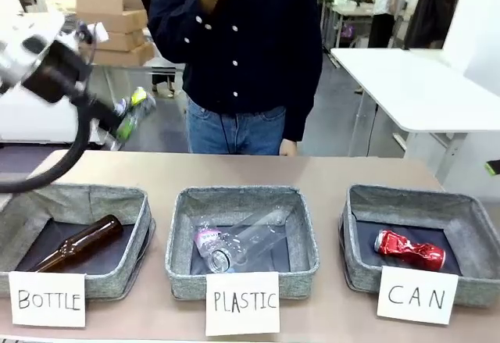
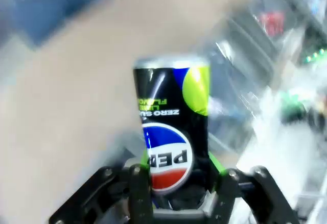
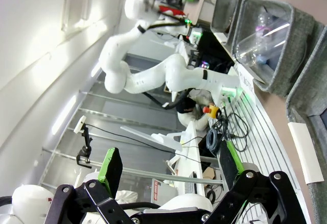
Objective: Sort the can waste into the basket.
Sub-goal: Pick up the can waste from the table and place it in the right Fabric basket.
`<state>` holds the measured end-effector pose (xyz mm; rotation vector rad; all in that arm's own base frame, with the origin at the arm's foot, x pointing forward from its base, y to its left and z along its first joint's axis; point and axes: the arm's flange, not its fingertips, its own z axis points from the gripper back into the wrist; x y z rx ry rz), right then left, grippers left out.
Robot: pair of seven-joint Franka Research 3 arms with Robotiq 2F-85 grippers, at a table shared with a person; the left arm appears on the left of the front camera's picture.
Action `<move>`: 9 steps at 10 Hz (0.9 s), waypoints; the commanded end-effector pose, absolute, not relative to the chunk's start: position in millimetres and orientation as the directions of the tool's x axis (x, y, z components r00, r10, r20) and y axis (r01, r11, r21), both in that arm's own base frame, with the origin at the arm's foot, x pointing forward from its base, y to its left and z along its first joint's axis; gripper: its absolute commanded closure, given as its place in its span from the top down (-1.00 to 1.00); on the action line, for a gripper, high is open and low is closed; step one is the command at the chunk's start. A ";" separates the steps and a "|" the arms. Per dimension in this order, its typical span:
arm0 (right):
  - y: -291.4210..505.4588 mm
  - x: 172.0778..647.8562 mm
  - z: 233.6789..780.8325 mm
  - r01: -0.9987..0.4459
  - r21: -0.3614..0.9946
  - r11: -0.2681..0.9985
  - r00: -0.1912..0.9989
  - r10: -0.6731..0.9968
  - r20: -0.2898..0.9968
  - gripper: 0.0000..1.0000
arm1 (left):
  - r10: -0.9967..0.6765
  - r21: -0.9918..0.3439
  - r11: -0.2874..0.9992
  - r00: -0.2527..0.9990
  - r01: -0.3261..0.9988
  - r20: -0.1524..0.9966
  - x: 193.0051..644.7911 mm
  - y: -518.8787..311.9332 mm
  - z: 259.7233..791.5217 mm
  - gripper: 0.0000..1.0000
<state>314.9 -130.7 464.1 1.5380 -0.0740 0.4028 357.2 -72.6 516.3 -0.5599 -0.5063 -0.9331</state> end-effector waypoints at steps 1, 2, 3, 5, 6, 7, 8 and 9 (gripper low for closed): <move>-132.6 314.9 464.3 -0.314 0.949 -0.017 0.926 0.215 0.310 1.00 | -0.805 -0.131 0.145 0.193 0.981 0.560 267.3 -34.8 493.7 -1.00; -132.6 314.9 464.3 -0.314 0.949 -0.017 0.926 0.215 0.310 1.00 | -0.811 -0.103 0.166 0.195 0.981 0.551 266.8 -36.5 484.2 -1.00; -132.6 314.9 464.3 -0.314 0.949 -0.017 0.926 0.215 0.310 1.00 | -0.694 -0.227 0.320 0.391 0.920 0.604 301.7 -59.9 493.1 -1.00; -132.6 314.9 464.3 -0.314 0.949 -0.017 0.926 0.215 0.310 1.00 | -0.694 -0.227 0.320 0.391 0.920 0.604 301.7 -59.9 493.1 -1.00; -130.3 315.0 463.9 -0.299 0.954 -0.019 0.932 0.208 0.296 1.00 | -0.751 -0.204 0.245 0.319 0.948 0.579 280.3 -47.0 492.8 -0.26; -145.8 308.6 492.0 -0.354 0.931 0.089 0.928 0.161 0.337 1.00 | -0.783 -0.146 0.135 0.196 0.980 0.591 311.0 -108.7 473.4 -0.26; -172.8 290.4 505.7 -0.361 0.915 0.181 0.931 0.126 0.342 1.00 | -0.779 -0.049 -0.094 -0.043 0.994 0.625 324.5 -195.6 477.1 -0.26; -198.1 270.3 506.6 -0.343 0.909 0.238 0.939 0.074 0.335 1.00 | -0.767 0.047 -0.212 -0.196 0.976 0.611 322.1 -262.1 486.7 -0.26</move>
